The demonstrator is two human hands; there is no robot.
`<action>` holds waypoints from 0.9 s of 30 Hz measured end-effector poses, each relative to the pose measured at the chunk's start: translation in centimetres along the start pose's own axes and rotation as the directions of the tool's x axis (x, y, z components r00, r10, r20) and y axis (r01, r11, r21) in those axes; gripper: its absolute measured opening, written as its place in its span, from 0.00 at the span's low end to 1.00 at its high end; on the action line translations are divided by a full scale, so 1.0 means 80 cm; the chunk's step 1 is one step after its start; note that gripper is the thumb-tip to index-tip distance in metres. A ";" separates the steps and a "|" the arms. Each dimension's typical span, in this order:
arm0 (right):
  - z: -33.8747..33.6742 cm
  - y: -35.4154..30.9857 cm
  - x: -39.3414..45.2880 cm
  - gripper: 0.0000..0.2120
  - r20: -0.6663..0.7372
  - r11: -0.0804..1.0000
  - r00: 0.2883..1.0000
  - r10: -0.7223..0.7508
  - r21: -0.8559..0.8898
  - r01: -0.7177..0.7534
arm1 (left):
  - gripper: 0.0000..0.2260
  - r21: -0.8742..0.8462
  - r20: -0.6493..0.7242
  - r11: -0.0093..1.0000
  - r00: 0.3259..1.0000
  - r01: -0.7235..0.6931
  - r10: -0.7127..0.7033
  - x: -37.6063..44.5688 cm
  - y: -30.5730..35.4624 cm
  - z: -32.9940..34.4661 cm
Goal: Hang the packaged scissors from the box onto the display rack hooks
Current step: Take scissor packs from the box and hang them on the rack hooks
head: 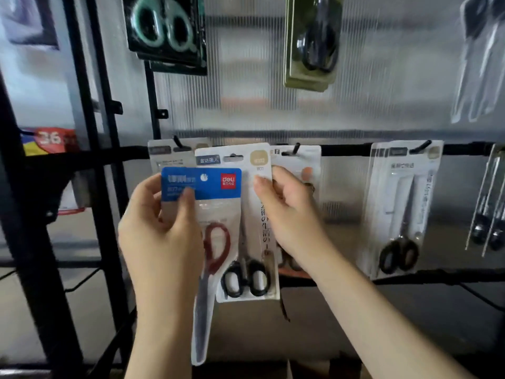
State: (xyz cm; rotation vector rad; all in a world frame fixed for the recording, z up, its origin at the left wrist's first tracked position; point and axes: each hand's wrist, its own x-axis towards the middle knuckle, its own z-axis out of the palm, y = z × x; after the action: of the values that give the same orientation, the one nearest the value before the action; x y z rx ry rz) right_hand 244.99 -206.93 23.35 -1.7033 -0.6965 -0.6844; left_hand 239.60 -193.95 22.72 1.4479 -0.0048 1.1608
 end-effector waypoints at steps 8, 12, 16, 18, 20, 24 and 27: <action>0.086 -0.018 0.045 0.14 0.045 0.999 0.998 -0.032 -0.011 0.033 | 0.09 0.237 -0.099 0.967 0.988 -0.092 0.118 0.032 -0.034 -0.062; 0.100 -0.014 0.051 0.08 0.004 0.999 1.000 -0.025 0.022 0.025 | 0.10 0.244 -0.080 0.966 0.991 -0.081 0.103 0.040 -0.048 -0.072; 0.101 -0.010 0.054 0.09 -0.005 0.998 1.000 -0.002 0.066 0.002 | 0.11 0.218 -0.081 0.976 0.996 -0.017 0.035 0.041 -0.063 -0.075; 0.101 -0.009 0.053 0.10 -0.002 0.997 1.000 -0.004 0.078 0.004 | 0.11 0.187 -0.078 0.982 0.997 0.021 -0.006 0.040 -0.065 -0.075; 0.102 -0.008 0.053 0.10 -0.014 0.995 1.000 -0.008 0.101 0.010 | 0.10 0.134 -0.054 0.989 0.997 0.054 -0.047 0.038 -0.064 -0.076; 0.107 -0.008 0.055 0.14 -0.039 0.991 0.999 -0.004 0.135 0.009 | 0.09 0.094 0.011 0.989 0.993 0.115 -0.116 0.037 -0.067 -0.079; 0.107 -0.008 0.055 0.16 -0.061 0.991 0.998 0.002 0.133 0.006 | 0.10 0.060 0.039 0.990 0.991 0.128 -0.131 0.038 -0.063 -0.079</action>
State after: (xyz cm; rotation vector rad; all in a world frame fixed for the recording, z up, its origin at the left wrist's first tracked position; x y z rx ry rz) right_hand 248.18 -198.05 25.23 -1.5529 -0.6858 -0.6740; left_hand 240.20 -185.96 19.42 1.5008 0.0923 1.0310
